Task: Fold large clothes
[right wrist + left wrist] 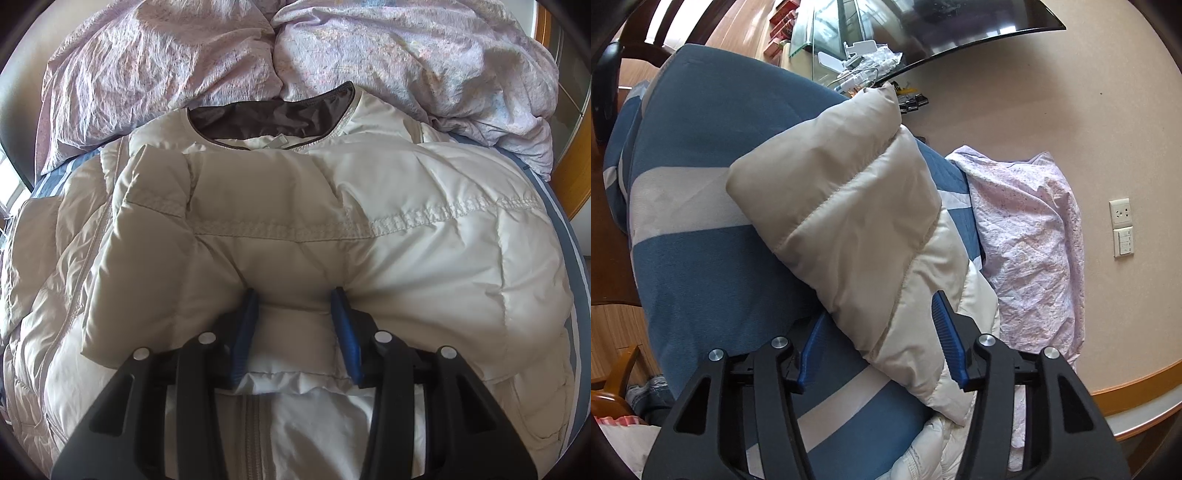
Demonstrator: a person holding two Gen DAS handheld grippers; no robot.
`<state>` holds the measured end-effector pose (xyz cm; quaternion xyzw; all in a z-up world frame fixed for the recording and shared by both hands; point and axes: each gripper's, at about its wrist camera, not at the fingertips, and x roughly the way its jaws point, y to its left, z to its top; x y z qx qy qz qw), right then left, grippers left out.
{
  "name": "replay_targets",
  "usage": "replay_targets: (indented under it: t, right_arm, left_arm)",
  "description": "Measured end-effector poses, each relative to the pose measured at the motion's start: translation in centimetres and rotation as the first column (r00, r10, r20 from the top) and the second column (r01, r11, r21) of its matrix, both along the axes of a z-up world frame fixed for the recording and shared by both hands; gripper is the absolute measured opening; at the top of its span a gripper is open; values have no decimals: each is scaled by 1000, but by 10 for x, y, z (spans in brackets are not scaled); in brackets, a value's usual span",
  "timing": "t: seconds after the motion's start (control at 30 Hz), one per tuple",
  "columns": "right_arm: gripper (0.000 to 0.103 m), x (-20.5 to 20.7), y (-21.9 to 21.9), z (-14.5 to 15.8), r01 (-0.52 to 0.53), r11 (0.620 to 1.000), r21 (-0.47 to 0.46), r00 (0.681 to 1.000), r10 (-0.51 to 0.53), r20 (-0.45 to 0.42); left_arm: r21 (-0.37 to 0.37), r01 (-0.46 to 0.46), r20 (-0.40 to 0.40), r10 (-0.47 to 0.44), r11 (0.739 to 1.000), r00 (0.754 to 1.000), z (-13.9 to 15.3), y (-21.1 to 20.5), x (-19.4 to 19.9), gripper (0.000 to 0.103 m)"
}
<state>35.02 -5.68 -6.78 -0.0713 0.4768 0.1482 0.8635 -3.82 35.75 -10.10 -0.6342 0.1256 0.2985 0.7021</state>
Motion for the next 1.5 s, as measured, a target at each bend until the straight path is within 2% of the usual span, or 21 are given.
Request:
replay_targets:
  t: [0.07, 0.17, 0.27, 0.4, 0.53, 0.63, 0.7, 0.83, 0.97, 1.17, 1.23, 1.5]
  right_arm:
    - [43, 0, 0, 0, -2, 1000, 1, 1000, 2, 2]
    - [43, 0, 0, 0, -10, 1000, 3, 1000, 9, 3]
    - [43, 0, -1, 0, -16, 1000, 6, 1000, 16, 2]
    - [43, 0, -1, -1, -22, 1000, 5, 1000, 22, 4]
    - [43, 0, -1, -1, -27, 1000, 2, 1000, 27, 9]
    - [43, 0, -1, -1, -30, 1000, 5, 1000, 29, 9]
    - [43, 0, -2, -1, -30, 1000, 8, 999, 30, 10]
    - [43, 1, -3, 0, -37, 999, 22, 999, 37, 0]
    - [43, 4, -7, 0, -37, 998, 53, 999, 38, -21]
    - [43, 5, -9, -1, -36, 996, 77, 999, 39, -35]
    - [43, 6, -11, -1, -38, 995, 88, 998, 41, -39]
    - [47, 3, -24, 0, -70, 985, 159, 996, 78, -45]
  left_arm:
    - [21, -13, -20, 13, 1000, 1000, 2, 2, 3, 52]
    - [83, -14, -81, 21, 996, 996, 5, 5, 6, 14]
    - [125, 16, -113, -2, 992, 994, 10, 8, 10, 7]
    - [252, 72, -162, -31, 965, 986, 39, 5, 23, 4]
    - [384, 142, -149, -90, 912, 985, 86, -10, 49, 4]
    - [477, 215, -133, -172, 852, 976, 123, -34, 81, 4]
    - [532, 272, -126, -243, 802, 962, 145, -56, 103, 4]
    - [618, 389, -134, -396, 683, 908, 176, -109, 147, 4]
    - [662, 486, -156, -530, 570, 834, 191, -162, 184, 4]
    - [682, 578, -181, -662, 449, 728, 193, -222, 224, 4]
    - [676, 606, -194, -692, 420, 695, 188, -238, 234, 4]
    - [596, 730, -280, -766, 335, 579, 145, -290, 273, 4]
